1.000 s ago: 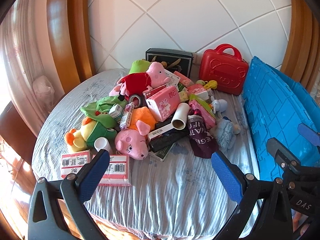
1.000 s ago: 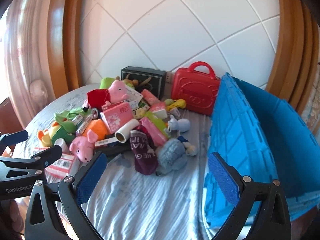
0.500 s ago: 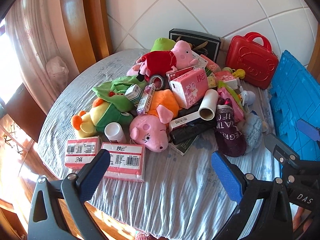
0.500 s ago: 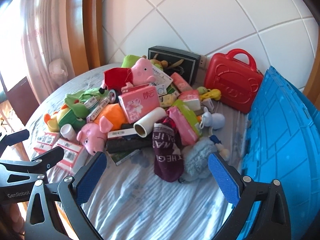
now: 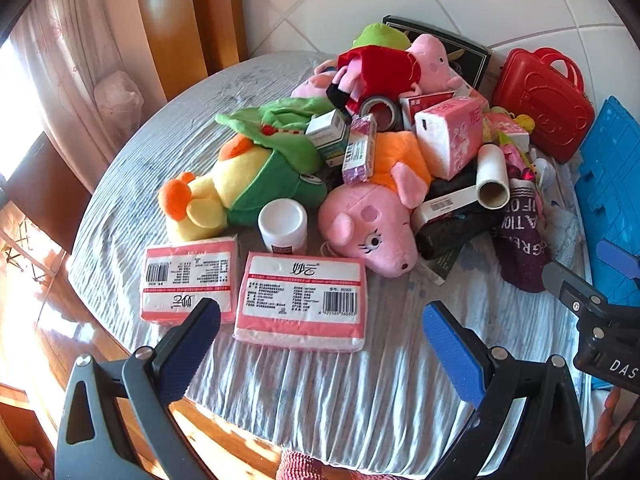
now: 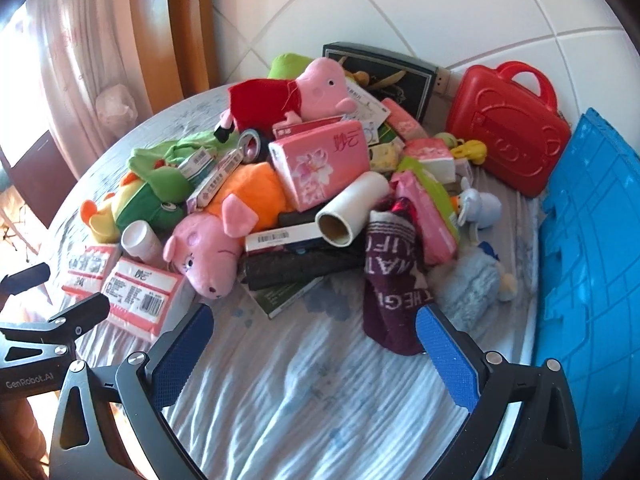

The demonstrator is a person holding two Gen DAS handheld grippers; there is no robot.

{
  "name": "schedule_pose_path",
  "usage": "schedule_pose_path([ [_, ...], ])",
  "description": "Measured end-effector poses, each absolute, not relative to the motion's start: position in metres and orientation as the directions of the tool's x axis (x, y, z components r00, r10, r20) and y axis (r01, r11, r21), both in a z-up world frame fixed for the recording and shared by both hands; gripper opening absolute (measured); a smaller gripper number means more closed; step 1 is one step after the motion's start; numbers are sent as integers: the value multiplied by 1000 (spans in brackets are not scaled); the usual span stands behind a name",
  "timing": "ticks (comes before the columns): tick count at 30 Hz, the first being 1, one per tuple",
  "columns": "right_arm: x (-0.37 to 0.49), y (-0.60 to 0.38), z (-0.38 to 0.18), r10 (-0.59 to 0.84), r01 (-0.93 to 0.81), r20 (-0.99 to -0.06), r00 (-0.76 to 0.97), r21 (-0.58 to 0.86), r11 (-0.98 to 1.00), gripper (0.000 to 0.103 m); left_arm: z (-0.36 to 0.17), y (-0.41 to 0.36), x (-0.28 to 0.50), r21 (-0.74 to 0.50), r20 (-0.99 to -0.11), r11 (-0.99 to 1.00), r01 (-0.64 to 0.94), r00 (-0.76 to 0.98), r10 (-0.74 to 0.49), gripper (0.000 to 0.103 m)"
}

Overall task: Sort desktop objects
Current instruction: 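Move both tools toward the pile of items on the table, then grasp the maroon knit sock with the left tool while the right tool grasps the grey fluffy plush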

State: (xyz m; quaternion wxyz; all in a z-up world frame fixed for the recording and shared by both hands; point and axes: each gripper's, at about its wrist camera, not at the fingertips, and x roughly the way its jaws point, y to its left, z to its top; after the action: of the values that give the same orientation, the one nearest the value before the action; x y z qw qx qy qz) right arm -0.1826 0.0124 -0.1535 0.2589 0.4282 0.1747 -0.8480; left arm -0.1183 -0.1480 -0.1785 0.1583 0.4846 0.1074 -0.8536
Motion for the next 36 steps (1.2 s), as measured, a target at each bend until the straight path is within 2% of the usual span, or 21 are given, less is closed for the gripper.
schedule_pose_path([
  [11,-189,-13,-185,-258,604,-857,-447,-76,-794,103,-204,-165,-117,-41,-879,-926,374,-454,-144,103],
  [16,-207,15,-187,-211,548,-852,-478,-101,-830,103,-214,-160,-134,-152,-878,-928,339,-478,-30,102],
  [22,-236,76,-195,-128,417,-856,-501,-109,-902,102,-221,-108,-179,-121,-875,-971,207,-484,6,94],
  [25,-249,100,-203,-92,379,-866,-492,-117,-918,85,-228,-76,-204,-104,-882,-987,126,-470,33,91],
  [26,-253,107,-205,-91,372,-870,-484,-111,-922,84,-230,-66,-212,-102,-884,-990,102,-465,43,91],
  [34,-284,132,-208,-103,340,-863,-494,-83,-937,84,-245,-22,-271,-22,-887,-1000,16,-462,12,91],
  [36,-295,138,-212,-87,314,-865,-495,-85,-946,85,-249,-19,-282,-12,-888,-1000,8,-460,7,88],
])
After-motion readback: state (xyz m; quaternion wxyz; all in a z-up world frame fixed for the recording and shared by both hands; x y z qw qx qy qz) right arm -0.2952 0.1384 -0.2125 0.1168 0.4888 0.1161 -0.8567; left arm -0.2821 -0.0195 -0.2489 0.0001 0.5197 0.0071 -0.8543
